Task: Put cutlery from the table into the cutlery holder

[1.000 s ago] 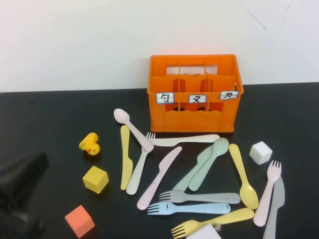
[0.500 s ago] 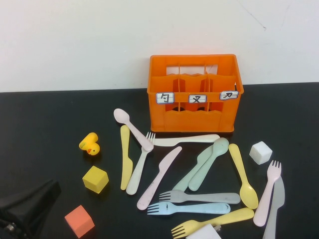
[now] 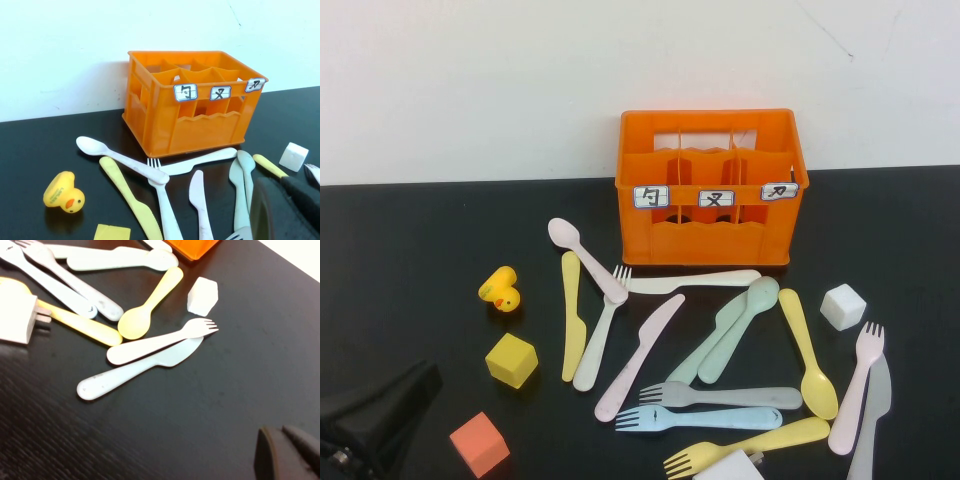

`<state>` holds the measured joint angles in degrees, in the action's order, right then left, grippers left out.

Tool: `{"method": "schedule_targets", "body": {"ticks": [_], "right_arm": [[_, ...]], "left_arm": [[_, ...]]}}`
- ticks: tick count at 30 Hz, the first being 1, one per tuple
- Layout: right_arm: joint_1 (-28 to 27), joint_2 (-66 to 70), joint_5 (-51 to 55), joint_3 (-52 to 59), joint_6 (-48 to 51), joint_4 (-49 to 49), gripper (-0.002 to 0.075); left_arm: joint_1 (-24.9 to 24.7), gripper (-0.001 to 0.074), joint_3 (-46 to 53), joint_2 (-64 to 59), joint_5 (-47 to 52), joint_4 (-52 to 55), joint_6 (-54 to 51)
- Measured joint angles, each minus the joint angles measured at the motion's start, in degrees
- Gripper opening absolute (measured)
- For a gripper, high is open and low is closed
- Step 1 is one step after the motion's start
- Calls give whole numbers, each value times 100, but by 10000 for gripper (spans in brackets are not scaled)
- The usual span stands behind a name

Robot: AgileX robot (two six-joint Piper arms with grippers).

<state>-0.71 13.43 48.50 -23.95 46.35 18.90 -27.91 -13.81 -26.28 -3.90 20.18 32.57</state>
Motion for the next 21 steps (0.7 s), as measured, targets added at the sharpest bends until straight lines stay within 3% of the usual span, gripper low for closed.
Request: {"method": "schedule_targets", "body": {"ticks": [8, 16, 21], "right_arm": [[0, 0, 0, 0, 0, 24, -2], [0, 0, 0, 0, 0, 73, -2], [0, 0, 0, 0, 0, 73, -2]], "left_arm": [[183, -1, 73, 129, 141, -42, -40], [1535, -1, 638, 1079, 189, -984, -790], [2065, -1, 1174, 1679, 336, -1464, -908]]}}
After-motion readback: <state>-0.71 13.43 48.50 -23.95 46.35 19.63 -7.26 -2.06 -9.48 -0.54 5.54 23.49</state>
